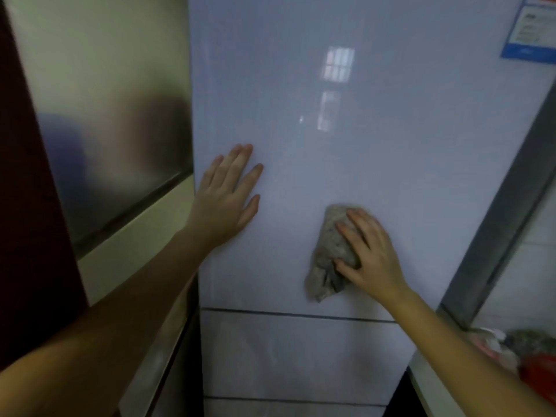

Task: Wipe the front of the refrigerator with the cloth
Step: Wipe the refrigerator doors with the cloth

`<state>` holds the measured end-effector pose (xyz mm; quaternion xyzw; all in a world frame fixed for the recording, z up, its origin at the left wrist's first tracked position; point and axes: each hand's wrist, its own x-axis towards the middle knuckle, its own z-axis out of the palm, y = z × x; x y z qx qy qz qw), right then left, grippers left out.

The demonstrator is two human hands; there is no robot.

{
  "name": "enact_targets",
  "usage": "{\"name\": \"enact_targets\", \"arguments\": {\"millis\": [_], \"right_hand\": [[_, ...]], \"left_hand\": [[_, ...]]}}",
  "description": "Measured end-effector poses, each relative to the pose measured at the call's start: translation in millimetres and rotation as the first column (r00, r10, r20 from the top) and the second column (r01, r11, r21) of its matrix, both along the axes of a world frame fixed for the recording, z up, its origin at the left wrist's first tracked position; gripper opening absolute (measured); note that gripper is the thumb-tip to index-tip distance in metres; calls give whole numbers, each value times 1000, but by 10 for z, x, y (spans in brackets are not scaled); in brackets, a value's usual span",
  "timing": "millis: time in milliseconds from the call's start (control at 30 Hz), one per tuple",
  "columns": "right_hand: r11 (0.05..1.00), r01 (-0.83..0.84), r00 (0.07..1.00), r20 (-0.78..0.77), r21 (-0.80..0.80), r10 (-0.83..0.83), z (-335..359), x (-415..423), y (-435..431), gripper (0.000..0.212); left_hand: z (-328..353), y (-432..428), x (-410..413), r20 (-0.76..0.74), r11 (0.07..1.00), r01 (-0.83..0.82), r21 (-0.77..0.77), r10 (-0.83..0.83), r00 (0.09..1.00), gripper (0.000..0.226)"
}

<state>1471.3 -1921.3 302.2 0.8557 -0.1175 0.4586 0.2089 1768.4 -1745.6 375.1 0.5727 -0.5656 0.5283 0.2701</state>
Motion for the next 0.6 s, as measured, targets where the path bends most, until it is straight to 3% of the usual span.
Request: {"name": "enact_targets", "arguments": {"millis": [267, 433, 600], "right_hand": [[960, 207, 967, 106, 190, -230, -188, -830, -206, 69], [962, 115, 966, 198, 249, -167, -184, -565, -131, 72], [995, 19, 993, 113, 98, -30, -45, -63, -30, 74]], "left_hand": [[-13, -2, -71, -52, 1000, 17, 24, -16, 999, 55], [1, -70, -204, -109, 999, 36, -13, -37, 993, 52], [16, -203, -394, -85, 1000, 26, 12, -25, 996, 52]]}}
